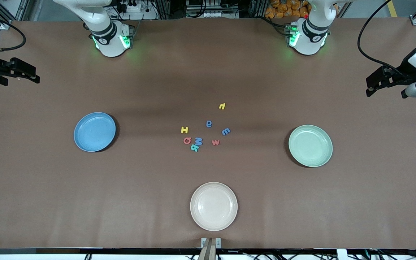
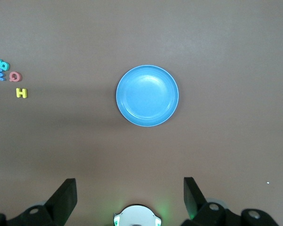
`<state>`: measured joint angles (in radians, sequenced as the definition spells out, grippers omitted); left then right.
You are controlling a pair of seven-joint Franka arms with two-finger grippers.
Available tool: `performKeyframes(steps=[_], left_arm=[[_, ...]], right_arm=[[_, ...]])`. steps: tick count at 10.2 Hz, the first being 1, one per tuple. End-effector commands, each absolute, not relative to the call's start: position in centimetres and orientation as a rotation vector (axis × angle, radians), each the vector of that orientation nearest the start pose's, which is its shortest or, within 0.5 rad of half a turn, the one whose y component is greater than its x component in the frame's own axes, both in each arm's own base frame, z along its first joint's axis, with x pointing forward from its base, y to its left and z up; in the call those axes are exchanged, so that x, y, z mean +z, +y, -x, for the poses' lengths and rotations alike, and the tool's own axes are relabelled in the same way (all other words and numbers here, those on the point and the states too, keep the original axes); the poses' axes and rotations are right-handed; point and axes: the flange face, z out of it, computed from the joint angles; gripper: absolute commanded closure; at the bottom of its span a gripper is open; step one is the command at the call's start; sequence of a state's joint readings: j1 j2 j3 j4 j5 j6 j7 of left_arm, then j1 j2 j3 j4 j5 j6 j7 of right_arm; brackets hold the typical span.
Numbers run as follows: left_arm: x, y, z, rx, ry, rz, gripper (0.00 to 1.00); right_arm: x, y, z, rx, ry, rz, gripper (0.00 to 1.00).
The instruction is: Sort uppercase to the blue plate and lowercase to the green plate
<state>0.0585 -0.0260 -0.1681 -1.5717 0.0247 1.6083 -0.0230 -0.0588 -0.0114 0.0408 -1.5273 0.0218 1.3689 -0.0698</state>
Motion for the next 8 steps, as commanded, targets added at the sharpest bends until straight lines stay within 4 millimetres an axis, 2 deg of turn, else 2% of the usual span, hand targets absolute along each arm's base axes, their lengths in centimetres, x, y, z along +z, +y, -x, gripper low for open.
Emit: performKeyframes(steps=[1,3,5,8], left_arm=[[65.1,-5.8,-54.2,-0.088,0.164,3.110,0.00],[65.8,-5.7,-54.1,-0.079,0.156,3.130,0.00],[65.5,-5.6,-54.3,-0.070,0.153,3.129,0.00],[63.8,-5.7,-55.3,-0.023,0.158,3.129,0.00]], right_arm=[[63.9,-0.7,-53.2,0.236,-0.096,3.112,0.00],[63.9,-0.7,-53.2,0.233,-0.098,3.112,0.00],[63.9,-0.7,-53.2,0.233,-0.099,3.111,0.00],[63.9,-0.8,-53.2,0.233,-0.095,3.107,0.00]])
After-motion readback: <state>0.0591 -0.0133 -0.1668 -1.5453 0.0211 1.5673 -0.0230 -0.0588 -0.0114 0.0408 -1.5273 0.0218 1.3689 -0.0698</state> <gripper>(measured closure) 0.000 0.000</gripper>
